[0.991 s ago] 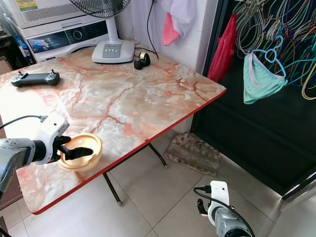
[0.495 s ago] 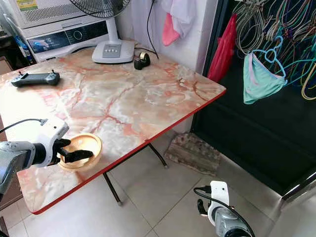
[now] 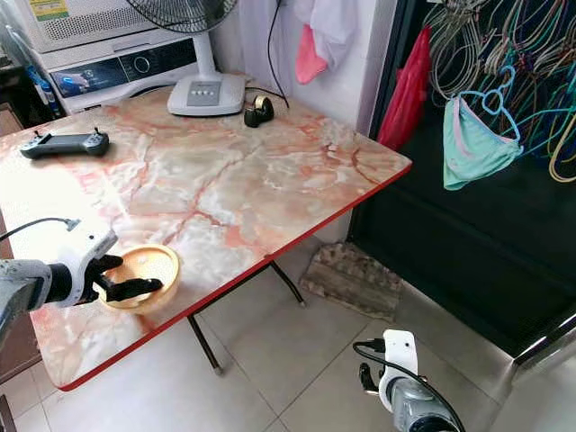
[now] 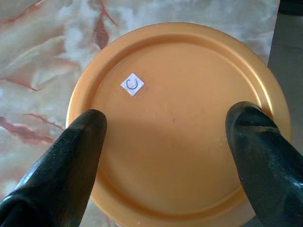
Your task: Restocking fridge
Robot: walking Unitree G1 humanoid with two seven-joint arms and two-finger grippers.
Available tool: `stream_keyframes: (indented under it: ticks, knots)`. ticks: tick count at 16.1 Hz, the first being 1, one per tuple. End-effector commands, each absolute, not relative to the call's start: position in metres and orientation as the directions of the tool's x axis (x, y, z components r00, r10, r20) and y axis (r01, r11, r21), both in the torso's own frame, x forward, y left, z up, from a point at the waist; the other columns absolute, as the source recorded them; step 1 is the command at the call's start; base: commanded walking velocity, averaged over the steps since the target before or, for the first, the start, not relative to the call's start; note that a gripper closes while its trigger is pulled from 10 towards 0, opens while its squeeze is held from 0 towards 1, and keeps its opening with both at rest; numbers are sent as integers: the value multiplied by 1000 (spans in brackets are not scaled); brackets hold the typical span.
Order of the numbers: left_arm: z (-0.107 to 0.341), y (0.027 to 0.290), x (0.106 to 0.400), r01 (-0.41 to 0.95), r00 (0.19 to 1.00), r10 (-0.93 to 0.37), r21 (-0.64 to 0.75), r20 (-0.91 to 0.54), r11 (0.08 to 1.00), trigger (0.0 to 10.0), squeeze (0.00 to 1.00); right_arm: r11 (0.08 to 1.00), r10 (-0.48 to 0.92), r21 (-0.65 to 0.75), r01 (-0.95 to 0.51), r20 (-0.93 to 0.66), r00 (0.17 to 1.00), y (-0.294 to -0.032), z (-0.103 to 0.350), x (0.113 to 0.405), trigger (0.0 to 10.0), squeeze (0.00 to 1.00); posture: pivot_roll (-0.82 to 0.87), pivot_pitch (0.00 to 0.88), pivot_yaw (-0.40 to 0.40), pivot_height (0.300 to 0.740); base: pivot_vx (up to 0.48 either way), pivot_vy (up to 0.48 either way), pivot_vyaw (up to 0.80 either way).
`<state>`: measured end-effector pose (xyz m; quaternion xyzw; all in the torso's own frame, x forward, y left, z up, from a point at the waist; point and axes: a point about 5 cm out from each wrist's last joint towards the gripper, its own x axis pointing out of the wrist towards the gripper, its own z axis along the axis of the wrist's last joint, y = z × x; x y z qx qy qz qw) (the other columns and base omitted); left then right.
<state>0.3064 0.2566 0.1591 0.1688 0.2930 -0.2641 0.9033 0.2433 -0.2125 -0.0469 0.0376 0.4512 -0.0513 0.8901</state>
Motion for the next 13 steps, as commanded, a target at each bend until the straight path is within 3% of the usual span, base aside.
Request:
stream_keyframes:
  ticks: [1,6,13]
  knots:
    - [157,268,305,568,681,-333,184,-653,802,10000,0,991,-60,19,130,-811,581,-215,-46,244,10000,0,121,0,-11,740,0,0,0]
    - [158,283,306,634,672,-358,254,-649,730,10000,0,992,-61,14,124,-812,580,-217,-46,244,10000,0,117,0,-14,740,0,0,0]
    - [155,279,311,711,653,-458,280,-603,645,10000,0,993,-62,9,119,-814,577,-218,-46,243,10000,0,112,0,-17,740,0,0,0]
